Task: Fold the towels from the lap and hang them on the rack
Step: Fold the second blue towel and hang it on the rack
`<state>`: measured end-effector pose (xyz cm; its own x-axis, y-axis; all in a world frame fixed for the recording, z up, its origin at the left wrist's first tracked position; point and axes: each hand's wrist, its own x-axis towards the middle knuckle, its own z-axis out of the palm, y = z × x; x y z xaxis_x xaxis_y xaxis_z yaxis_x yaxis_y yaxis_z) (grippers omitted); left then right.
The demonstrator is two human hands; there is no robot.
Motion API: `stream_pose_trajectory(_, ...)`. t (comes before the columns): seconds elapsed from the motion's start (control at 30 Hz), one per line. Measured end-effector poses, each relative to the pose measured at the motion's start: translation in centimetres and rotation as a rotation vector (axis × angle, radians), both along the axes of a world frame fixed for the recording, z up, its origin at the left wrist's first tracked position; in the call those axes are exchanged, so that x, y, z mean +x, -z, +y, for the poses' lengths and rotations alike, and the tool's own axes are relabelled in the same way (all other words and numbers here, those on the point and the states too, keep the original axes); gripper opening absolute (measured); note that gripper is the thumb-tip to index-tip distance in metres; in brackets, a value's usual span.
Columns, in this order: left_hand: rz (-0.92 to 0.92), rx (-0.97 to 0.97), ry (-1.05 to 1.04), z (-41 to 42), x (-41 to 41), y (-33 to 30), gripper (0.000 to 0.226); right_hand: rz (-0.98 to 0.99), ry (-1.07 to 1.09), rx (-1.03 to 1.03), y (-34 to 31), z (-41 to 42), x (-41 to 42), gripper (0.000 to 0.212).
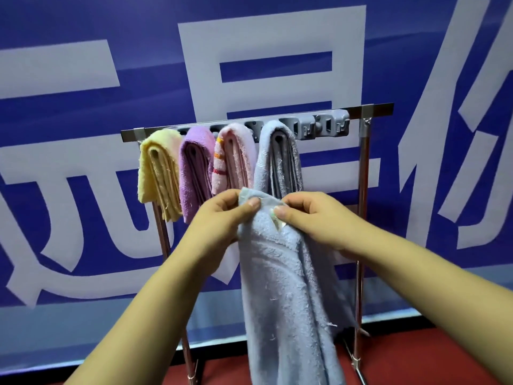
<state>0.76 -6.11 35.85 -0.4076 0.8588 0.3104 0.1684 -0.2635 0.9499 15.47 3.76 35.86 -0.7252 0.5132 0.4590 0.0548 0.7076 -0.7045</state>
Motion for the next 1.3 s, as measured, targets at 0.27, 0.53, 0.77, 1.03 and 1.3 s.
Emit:
stream_pose_trajectory(0.27,-0.098,0.196,-0.261,-1.1,-2.9,-2.4,0.012,-0.462,0.027,0.33,-0.2,3.0,3.0,0.014)
stream_pose_trajectory(0.53,-0.116,0.234,-0.397,-2.1,-5.9,-1.6,0.013,-0.599,0.219,0.312,1.6,7.6,6.7,0.008)
stream_pose_trajectory(0.77,-0.14,0.265,-0.448,-2.9,-8.2,-0.1,0.013,0.019,0.194,-0.317,3.0,9.9,8.1,0.008)
stream_pose_trajectory(1.03,-0.413,0.293,-0.453,-2.1,-9.5,1.7,0.009,0.567,0.027,-0.992,5.1,10.1,6.2,0.021)
stream_pose_trajectory(1.3,-0.408,0.222,-0.63,-1.2,-7.1,3.9,0.014,0.692,0.222,-1.103,4.1,6.7,3.9,0.02)
